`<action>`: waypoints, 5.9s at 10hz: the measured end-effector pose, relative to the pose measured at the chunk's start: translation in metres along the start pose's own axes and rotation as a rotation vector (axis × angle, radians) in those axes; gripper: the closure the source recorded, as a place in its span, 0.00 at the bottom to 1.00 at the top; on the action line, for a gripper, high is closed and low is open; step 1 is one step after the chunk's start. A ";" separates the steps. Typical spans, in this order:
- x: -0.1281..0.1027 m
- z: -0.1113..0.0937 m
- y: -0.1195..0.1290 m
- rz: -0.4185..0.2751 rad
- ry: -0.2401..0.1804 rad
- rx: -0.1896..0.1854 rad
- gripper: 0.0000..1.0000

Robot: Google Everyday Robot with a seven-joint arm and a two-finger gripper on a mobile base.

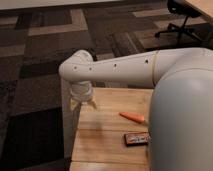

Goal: Push the ceramic bowl across the table

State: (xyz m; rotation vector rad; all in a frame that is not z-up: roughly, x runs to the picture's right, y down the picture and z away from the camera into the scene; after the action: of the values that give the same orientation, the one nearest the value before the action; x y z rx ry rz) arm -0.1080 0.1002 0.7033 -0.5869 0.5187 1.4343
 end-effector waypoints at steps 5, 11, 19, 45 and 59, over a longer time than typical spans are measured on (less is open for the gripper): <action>0.000 0.000 0.000 0.000 0.000 0.000 0.35; 0.000 0.000 0.000 0.000 0.000 0.000 0.35; 0.000 0.000 0.000 0.000 0.000 0.000 0.35; 0.003 0.001 -0.007 0.030 0.002 0.010 0.35; 0.093 0.018 -0.158 0.393 -0.007 0.046 0.35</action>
State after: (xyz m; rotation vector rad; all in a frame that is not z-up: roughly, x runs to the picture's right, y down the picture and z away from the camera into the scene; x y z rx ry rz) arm 0.0558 0.1756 0.6657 -0.4581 0.6863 1.7886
